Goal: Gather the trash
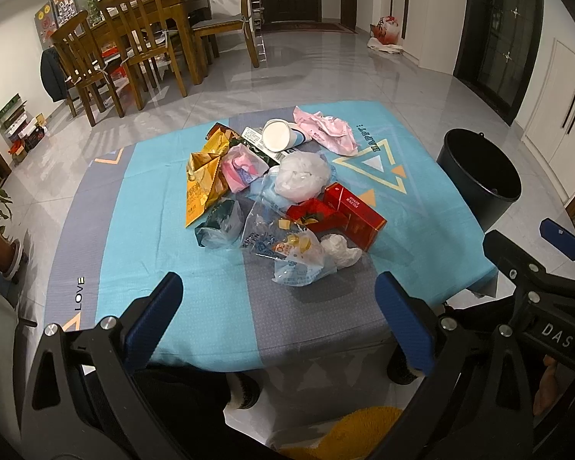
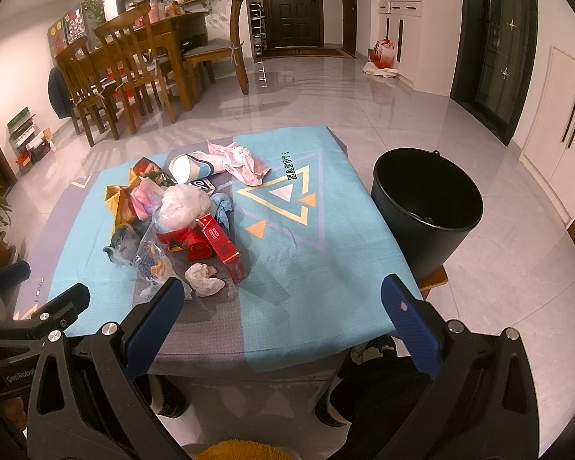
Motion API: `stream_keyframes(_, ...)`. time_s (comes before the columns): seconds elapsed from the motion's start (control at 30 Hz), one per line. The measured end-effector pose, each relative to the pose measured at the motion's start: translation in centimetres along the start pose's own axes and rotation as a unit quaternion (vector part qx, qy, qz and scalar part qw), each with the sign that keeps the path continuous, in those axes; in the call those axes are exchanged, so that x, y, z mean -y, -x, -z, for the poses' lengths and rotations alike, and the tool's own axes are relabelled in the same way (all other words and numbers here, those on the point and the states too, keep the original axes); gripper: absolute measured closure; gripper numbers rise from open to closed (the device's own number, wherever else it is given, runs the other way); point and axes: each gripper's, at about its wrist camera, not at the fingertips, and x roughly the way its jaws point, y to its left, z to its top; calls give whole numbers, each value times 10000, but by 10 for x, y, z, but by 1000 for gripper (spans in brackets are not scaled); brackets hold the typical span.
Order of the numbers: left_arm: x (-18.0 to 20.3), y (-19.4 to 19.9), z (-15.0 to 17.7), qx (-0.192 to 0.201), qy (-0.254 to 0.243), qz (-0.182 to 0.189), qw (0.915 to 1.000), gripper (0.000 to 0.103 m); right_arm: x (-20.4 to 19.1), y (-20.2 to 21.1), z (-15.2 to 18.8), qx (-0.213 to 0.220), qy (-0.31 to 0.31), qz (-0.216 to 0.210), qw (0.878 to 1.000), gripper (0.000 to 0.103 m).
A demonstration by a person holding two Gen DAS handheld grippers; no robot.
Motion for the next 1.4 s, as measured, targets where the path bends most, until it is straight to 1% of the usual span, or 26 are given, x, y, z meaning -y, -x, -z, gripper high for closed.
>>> stream_keyframes(0.27, 1, -1, 0, -37, 3, 47, 10000, 3, 2, -5, 2, -53, -9, -3, 10000, 2)
stream_keyframes(0.37, -6, -9, 0, -108, 163, 333, 9993, 3, 6, -16, 3, -135, -54, -99, 9998, 2)
stream_keyframes(0.4, -12, -15, 0, -154, 314, 568, 9978, 3, 8, -20, 3, -169, -81, -187, 9996, 2)
stream_keyframes(0.47, -20, -27, 2, -229, 535, 832, 9948, 3, 13, -33, 5, -256, -128, -425, 9987, 2)
stream_keyframes(0.5, -28, -36, 4, -324, 748, 1017, 9915, 3, 14, -37, 6, -296, -128, -505, 9982, 2)
stream_keyframes(0.53, -33, -43, 6, -387, 878, 1113, 9891, 3, 15, -43, 7, -343, -127, -596, 9975, 2)
stream_keyframes(0.6, -42, -56, 10, -486, 1056, 1173, 9863, 3, 17, -55, 9, -440, -134, -813, 9956, 2)
stream_keyframes(0.7, -51, -74, 15, -528, 1180, 1196, 9844, 3, 17, -70, 10, -528, -83, -1084, 9927, 2)
stream_keyframes(0.87, -55, -98, 17, -588, 1330, 1318, 9805, 3, 7, -95, 4, -596, 413, -1276, 9892, 2)
stream_keyframes(0.93, -54, -110, 16, -650, 1443, 1528, 9755, 3, 2, -109, -1, -693, 616, -1383, 9860, 2)
stream_keyframes(0.97, -54, -119, 13, -727, 1569, 1667, 9707, 3, -1, -116, -3, -753, 738, -1454, 9837, 2)
stream_keyframes(1.03, -54, -131, 9, -799, 1779, 1770, 9647, 3, -7, -131, -8, -857, 970, -1542, 9795, 5)
stream_keyframes(1.07, -54, -137, 6, -822, 1862, 1751, 9633, 3, -10, -138, -11, -907, 1100, -1564, 9774, 7)
stream_keyframes(1.13, -52, -151, -1, -910, 1987, 1635, 9620, 3, -16, -151, -15, -949, 1281, -1619, 9738, 15)
stream_keyframes(1.2, -48, -165, -6, -1002, 2035, 1483, 9626, 3, -19, -164, -17, -1053, 1383, -1712, 9698, 20)
stream_keyframes(1.23, -48, -171, -7, -1037, 2060, 1421, 9626, 3, -19, -169, -16, -1117, 1393, -1827, 9668, 23)
stream_keyframes(1.3, -47, -181, -9, -1120, 2144, 1356, 9608, 4, -21, -176, -15, -1190, 1404, -1938, 9636, 26)
stream_keyframes(1.37, -45, -188, -10, -1149, 2167, 1252, 9613, 4, -25, -182, -14, -1230, 1461, -2014, 9607, 29)
stream_keyframes(1.4, -44, -191, -10, -1157, 2175, 1214, 9616, 7, -27, -184, -14, -1229, 1477, -2032, 9601, 32)
